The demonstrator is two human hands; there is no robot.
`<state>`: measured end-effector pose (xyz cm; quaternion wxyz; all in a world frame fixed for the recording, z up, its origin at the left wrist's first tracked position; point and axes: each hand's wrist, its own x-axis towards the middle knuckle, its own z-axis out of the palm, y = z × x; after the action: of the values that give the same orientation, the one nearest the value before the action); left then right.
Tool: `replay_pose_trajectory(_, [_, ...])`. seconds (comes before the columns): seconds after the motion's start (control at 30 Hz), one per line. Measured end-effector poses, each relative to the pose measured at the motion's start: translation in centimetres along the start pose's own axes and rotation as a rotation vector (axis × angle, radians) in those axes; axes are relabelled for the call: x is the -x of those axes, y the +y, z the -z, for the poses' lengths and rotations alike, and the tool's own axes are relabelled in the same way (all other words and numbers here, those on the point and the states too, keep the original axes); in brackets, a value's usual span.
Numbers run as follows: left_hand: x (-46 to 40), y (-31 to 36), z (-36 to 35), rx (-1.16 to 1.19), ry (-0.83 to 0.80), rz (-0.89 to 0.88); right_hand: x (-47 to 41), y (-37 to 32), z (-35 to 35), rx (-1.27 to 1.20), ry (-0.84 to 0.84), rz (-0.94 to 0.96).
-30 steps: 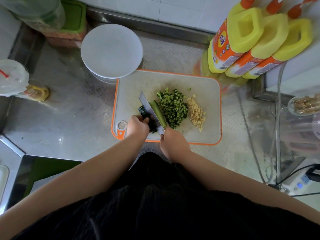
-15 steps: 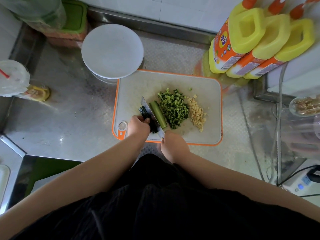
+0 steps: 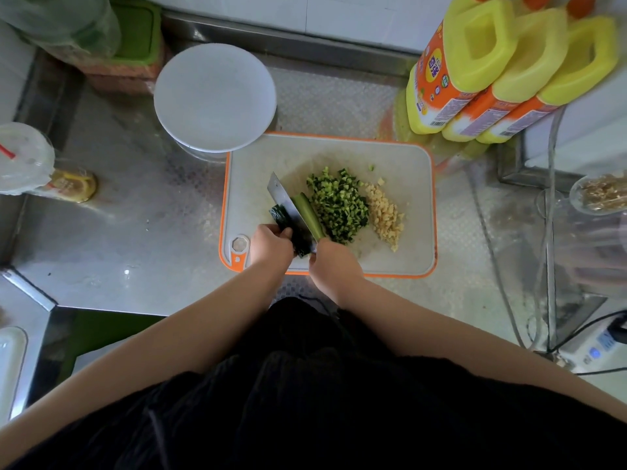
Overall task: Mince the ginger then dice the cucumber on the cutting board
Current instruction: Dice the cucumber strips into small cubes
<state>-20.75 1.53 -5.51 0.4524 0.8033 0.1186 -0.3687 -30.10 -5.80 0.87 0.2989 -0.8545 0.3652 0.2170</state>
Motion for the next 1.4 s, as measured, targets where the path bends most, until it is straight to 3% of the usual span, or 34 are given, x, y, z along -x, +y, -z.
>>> replay_pose_trajectory(0.4, [0.8,0.2,0.3,0.043,-0.047,0.009,1.7,1.2,-0.3,-0.056,-0.049,0.207])
replay_pose_trajectory(0.63, [1.2,0.7,0.5,-0.011,-0.023,-0.02,1.3,1.6,-0.1,0.008,-0.089,0.147])
replay_pose_trajectory(0.83, [1.8,1.3,1.5,0.059,-0.053,-0.018,1.1,1.7,0.6,-0.11,-0.026,0.048])
replay_pose_trajectory(1.4, [2.2,1.5,1.9,0.085,-0.072,-0.001,0.2,0.8,0.9,-0.048,0.053,0.06])
